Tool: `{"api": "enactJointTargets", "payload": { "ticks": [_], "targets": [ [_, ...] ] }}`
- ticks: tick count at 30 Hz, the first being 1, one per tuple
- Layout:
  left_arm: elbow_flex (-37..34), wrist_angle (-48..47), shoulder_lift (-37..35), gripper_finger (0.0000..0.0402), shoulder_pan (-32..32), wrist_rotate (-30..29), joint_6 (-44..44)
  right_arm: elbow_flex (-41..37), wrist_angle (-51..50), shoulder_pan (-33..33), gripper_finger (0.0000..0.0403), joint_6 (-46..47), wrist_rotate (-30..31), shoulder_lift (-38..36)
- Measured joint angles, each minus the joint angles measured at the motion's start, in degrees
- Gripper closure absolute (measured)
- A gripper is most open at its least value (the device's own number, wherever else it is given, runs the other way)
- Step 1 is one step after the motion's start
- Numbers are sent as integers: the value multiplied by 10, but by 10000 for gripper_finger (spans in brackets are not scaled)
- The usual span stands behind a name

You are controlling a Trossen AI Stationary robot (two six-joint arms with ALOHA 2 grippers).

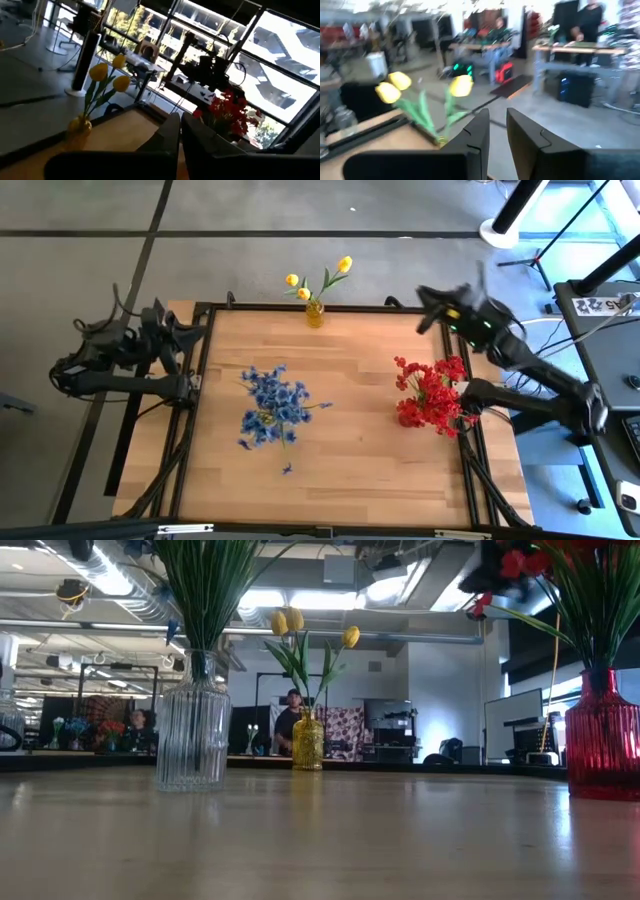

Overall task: Sort flowers into vase by color
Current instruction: Return to Home Position

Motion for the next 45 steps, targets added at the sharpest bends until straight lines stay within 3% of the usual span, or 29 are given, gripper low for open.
{"api": "enactJointTargets", "payload": {
  "ticks": [2, 9, 11, 14, 18, 21, 25, 28, 31, 36, 39, 45],
  "targets": [
    [0, -8, 0, 386, 0, 2, -6, -56, 12, -21, 336, 2, 10, -72],
    [-8, -6, -2, 386, 0, 83, 116, -215, 31, -37, 336, 16, 94, -280],
    [-30, 1, -2, 386, 0, 118, 126, -253, 26, -37, 336, 33, 76, -333],
    [-91, 46, -4, 386, 0, 130, 117, -301, 32, -37, 336, 51, -10, -398],
    [-215, 215, -4, 386, -6, 160, 146, -320, 42, -20, 336, 58, -82, -399],
    [-306, 352, -5, 386, -19, 172, 156, -326, 39, 9, 336, 57, -70, -398],
    [-398, 465, -4, 386, -50, 161, 155, -355, 2, 44, 336, 52, -10, -402],
    [-444, 538, -5, 386, -75, 144, 161, -387, 11, 70, 336, 92, -24, -402],
    [-468, 546, -4, 386, -95, 141, 158, -412, 29, 107, 336, 106, -49, -402],
    [-468, 529, -4, 386, -122, 143, 166, -412, 31, 163, 336, 71, 12, -399],
    [-468, 522, -4, 386, -125, 143, 182, -412, 32, 175, 336, 45, 24, -398],
    [-468, 476, -4, 386, -125, 143, 128, -413, 30, 173, 336, 36, 18, -367]
  ]
}}
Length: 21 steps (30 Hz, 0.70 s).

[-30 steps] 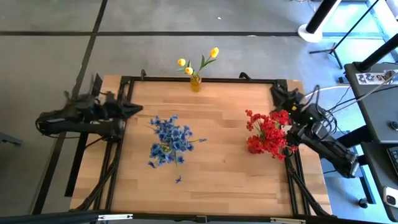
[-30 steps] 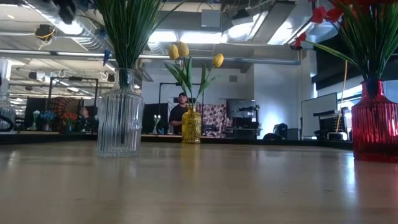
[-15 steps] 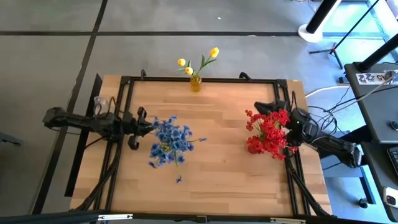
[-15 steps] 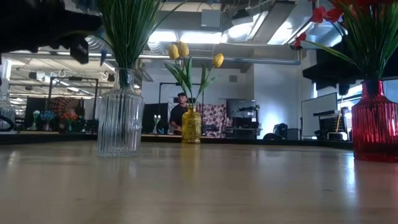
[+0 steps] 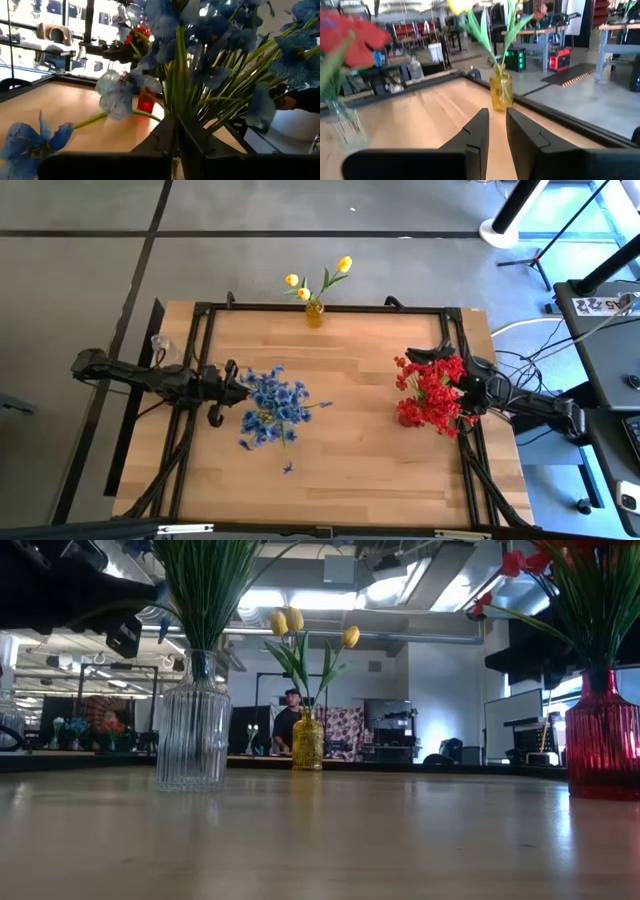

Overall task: Sort flowers into vase by color
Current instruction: Return to Home Position

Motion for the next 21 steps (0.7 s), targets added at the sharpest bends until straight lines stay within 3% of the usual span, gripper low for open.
{"api": "enactJointTargets", "payload": {
  "ticks": [10, 21],
  "targets": [
    [0, -23, 0, 386, 0, -14, 32, -1, -1, 0, 336, 8, -13, 66],
    [0, -110, 0, 386, 0, -14, 32, -1, -1, 0, 336, 22, -13, 77]
  ]
}}
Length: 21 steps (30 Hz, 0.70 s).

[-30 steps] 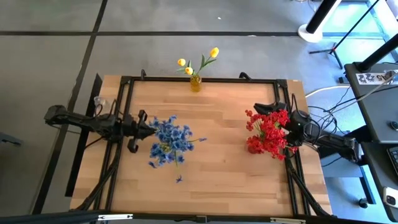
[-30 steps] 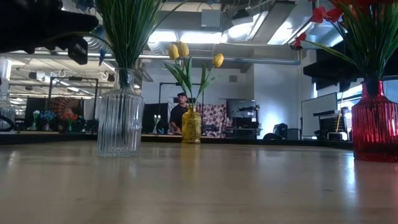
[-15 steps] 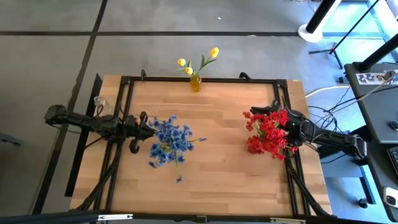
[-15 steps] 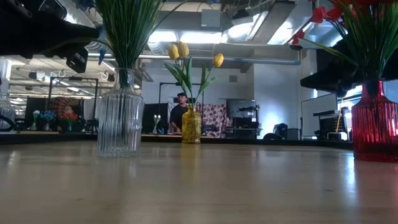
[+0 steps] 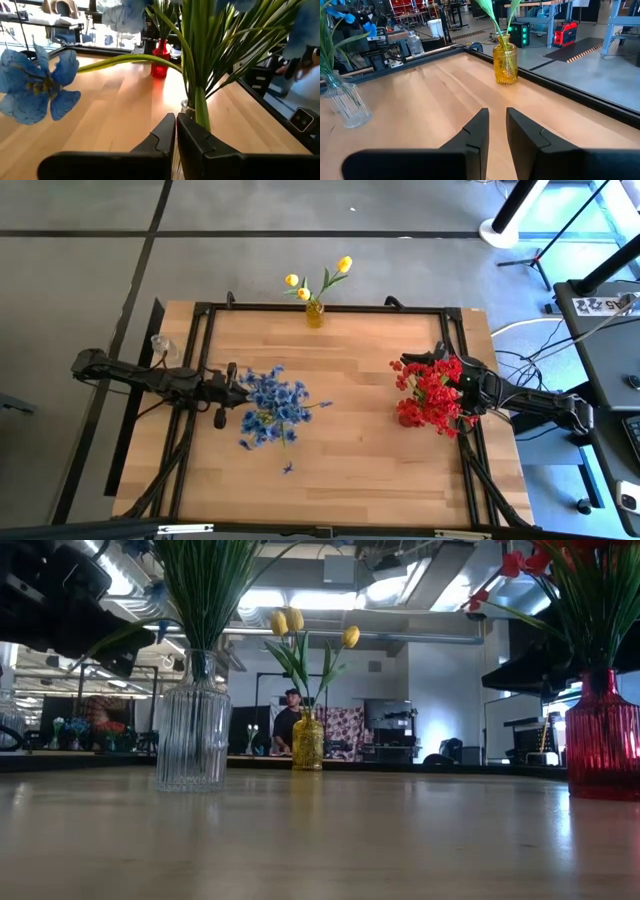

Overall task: Sort flowers into vase by color
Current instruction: Return to Home Position

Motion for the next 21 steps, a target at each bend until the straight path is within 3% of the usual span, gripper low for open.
{"api": "enactJointTargets", "payload": {
  "ticks": [17, 21],
  "targets": [
    [0, 0, 0, 386, 0, 0, 0, 0, 0, 0, 336, -2, 0, 0],
    [0, 0, 0, 386, 0, 0, 0, 0, -1, 0, 336, -3, -2, -44]
  ]
}}
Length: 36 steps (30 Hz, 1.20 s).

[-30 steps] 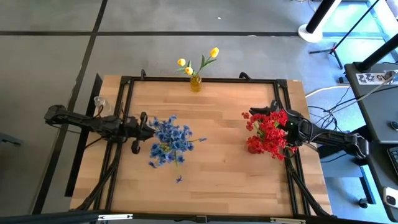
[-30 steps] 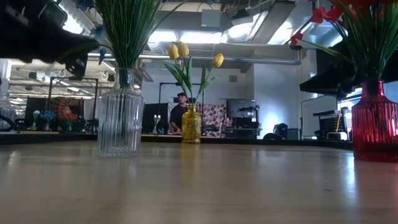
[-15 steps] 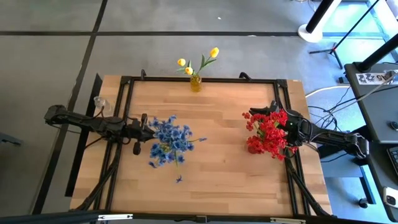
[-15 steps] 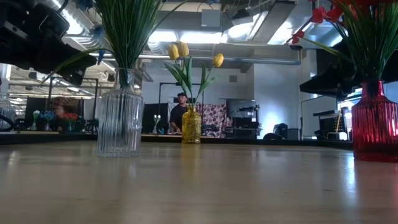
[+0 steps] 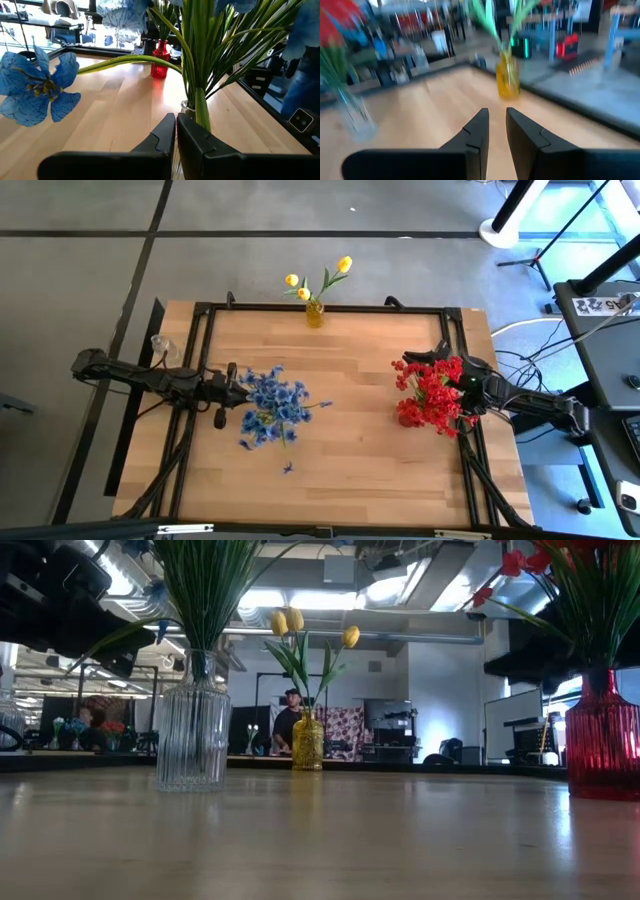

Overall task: Sort flowers into vase by color
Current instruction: Return to Home Position

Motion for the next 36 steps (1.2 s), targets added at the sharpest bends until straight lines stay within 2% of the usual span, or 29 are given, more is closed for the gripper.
{"api": "enactJointTargets", "payload": {
  "ticks": [4, 6, 10, 12, 15, 21, 36],
  "targets": [
    [0, 0, 0, 386, 0, 0, 0, 0, 0, 1, 336, -1, 9, -63],
    [0, 0, 0, 386, 0, -1, 0, 1, 9, 1, 336, -2, 9, -69],
    [0, 1, 0, 386, 0, -2, 0, 2, -18, 0, 336, -13, -76, -69],
    [0, 0, 0, 386, 0, -4, -1, 2, -23, 0, 336, -69, -110, -68],
    [0, 0, 0, 386, 0, -5, 0, 2, -21, 1, 336, -120, -125, -68],
    [0, 0, 0, 386, 0, -5, 0, 2, -18, 12, 336, -118, -103, -68],
    [0, 0, 0, 386, 0, -5, 0, 3, -17, 12, 336, -117, -103, -62]
  ]
}}
